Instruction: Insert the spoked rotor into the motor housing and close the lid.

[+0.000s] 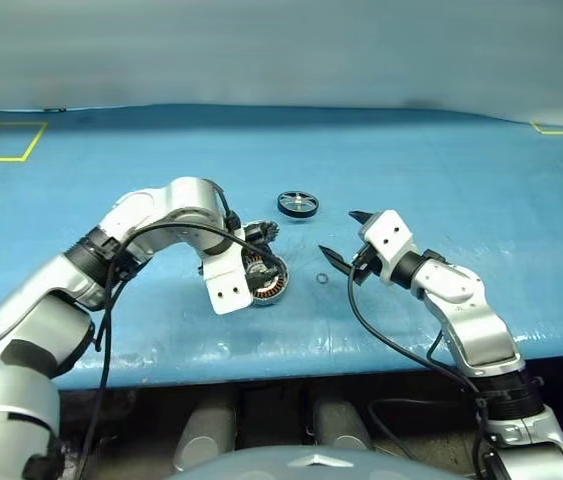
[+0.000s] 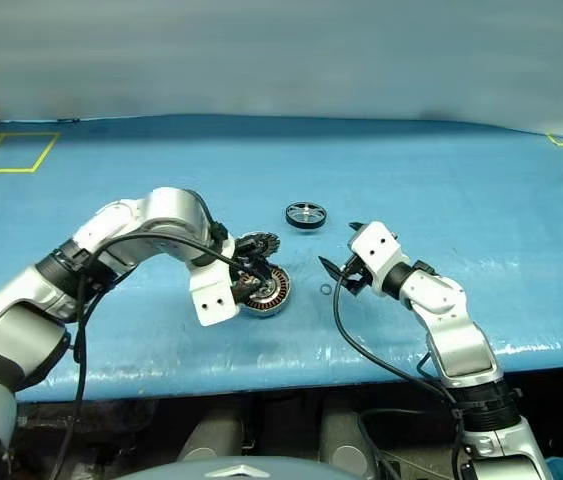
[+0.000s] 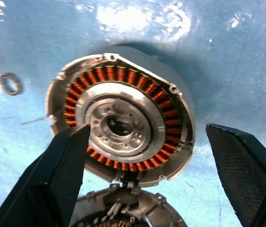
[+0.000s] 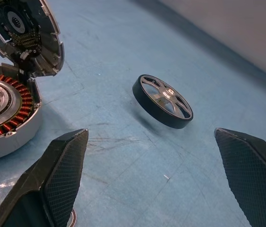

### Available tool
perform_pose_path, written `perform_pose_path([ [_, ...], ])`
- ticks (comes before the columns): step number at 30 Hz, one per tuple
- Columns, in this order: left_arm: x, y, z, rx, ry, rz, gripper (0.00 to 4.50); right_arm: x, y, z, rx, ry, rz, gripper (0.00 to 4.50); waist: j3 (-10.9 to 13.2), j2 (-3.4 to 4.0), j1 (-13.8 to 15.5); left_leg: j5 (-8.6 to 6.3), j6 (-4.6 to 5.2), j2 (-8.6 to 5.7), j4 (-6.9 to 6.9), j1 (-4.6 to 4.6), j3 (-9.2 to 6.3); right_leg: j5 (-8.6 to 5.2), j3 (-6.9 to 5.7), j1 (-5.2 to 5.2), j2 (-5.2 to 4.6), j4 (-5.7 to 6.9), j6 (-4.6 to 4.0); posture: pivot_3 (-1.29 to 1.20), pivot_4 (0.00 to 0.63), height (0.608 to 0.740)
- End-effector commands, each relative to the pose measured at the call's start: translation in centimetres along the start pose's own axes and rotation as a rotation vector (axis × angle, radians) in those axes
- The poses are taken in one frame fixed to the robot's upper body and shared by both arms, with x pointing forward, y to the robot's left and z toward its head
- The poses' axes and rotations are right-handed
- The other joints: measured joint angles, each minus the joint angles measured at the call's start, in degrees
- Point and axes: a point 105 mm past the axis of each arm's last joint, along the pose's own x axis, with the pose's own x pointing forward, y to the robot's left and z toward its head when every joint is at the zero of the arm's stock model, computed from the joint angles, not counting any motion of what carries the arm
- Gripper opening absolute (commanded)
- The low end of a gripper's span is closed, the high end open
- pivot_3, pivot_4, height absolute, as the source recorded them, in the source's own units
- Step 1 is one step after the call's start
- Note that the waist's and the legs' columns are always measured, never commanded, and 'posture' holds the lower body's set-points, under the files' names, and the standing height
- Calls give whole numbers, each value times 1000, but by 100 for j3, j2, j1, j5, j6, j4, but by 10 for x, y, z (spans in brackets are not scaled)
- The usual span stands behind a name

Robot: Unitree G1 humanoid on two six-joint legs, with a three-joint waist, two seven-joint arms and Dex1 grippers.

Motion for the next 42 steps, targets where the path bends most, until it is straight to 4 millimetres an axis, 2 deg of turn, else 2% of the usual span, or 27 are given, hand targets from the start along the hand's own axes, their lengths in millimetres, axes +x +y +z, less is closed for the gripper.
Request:
perform_pose_path([
  [1,-21,-9,15,-123,-57,43,4195,1,-4,10,11,-55,-8,4500,-1,2,-55,0,0,1,-4,2,2,-1,2,-1,0,0,-1,0,150,740],
  [5,-37,-23,20,-302,-73,73,4195,2,-2,3,43,-44,3,4500,0,1,-56,0,0,4,-8,9,0,-4,2,1,3,5,-6,0,150,740],
  [13,-64,-36,41,-910,-310,307,4195,-5,11,-2,84,-30,47,4500,3,6,-59,0,0,4,-9,10,-6,-6,-1,4,0,-2,-6,0,150,740],
  [18,-65,-40,40,-1220,-466,615,4195,-10,19,-3,98,-23,50,4500,7,11,-55,0,-1,9,-9,15,-13,-8,-5,7,2,3,-9,0,150,740],
  [24,-53,-67,24,-1516,-444,1087,4195,-15,26,-11,132,1,41,4500,6,13,0,-3,-6,10,-13,21,-12,-8,-4,11,-10,-6,-10,0,150,740],
  [27,-41,-77,19,-1600,-421,1286,4195,-15,29,-13,142,6,38,4500,5,14,42,-6,-12,9,-12,21,-11,-8,-7,13,-42,-14,-9,0,150,740],
  [30,-31,-85,17,-1641,-391,1387,4195,-14,27,-20,149,33,7,4500,5,12,68,-19,-35,6,-11,22,-9,-7,-14,13,-51,-18,-9,0,150,740],
  [32,-27,-89,13,-1644,-359,1425,4195,-13,27,-24,172,40,0,4500,5,12,72,-20,-36,6,-11,19,-8,-7,-15,12,-52,-18,-9,0,150,740],
  [34,-21,-94,12,-1668,-394,1388,4195,-13,26,-32,182,67,-11,4500,4,12,67,-20,-36,6,-12,19,-6,-7,-16,13,-50,-18,-9,0,150,740],
  [39,-20,-102,1,-1615,-344,1446,4195,-18,24,-39,199,92,-12,4500,4,13,60,-9,-17,3,-16,14,1,-7,-19,8,-41,-20,-9,0,150,740],
  [42,-12,-101,3,-1676,-407,1470,4195,-20,24,-44,200,114,-11,4500,3,14,54,-10,-16,2,-23,13,1,-7,-19,9,-46,-30,-9,0,150,740],
])
